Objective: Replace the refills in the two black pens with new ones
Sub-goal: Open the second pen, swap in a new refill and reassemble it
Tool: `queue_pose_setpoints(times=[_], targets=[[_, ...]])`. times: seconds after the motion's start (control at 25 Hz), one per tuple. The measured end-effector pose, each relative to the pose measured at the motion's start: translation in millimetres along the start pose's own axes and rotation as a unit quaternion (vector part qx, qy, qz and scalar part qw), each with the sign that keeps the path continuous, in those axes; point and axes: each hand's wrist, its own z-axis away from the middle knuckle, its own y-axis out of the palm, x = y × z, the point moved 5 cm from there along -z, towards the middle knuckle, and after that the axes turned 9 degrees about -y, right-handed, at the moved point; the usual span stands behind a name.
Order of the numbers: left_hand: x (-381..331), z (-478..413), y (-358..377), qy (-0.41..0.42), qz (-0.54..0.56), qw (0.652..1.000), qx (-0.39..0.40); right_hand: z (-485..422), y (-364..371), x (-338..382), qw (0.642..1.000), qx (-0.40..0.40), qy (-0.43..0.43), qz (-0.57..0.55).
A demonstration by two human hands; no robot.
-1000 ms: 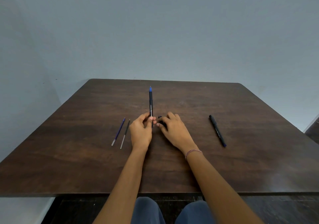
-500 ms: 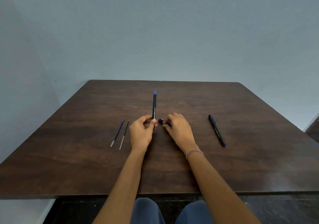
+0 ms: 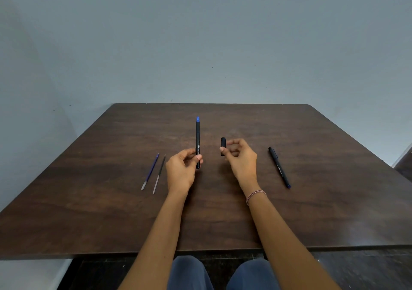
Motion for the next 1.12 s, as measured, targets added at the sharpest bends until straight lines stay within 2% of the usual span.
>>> queue_pose_setpoints(times=[0.16, 0.28, 0.4, 0.8, 1.12], targets=[[3.1, -0.9, 1.7, -0.009, 0.011, 1.000, 0.005, -1.5, -3.9, -6.4, 0.994, -0.038, 0.041, -0.095], [5.4, -1.8, 4.7, -0.015, 0.013, 0.999, 0.029, -2.1, -6.4, -8.9, 0.976, -0.067, 0.058, -0.201], [6.4, -1.0, 7.3, -0.006, -0.005, 0.999, 0.050, -3.1, -5.3, -7.2, 0.960, -0.058, 0.048, -0.271], [-4.3, 7.9, 7.2, 0.023, -0.102, 0.992, 0.066, -5.4, -12.4, -9.0, 0.927, -0.101, 0.066, -0.356], [-14.3, 14.9, 7.9, 0.048, -0.161, 0.983, 0.070, -7.7, -18.6, -4.7, 0.905, -0.147, 0.037, -0.398]])
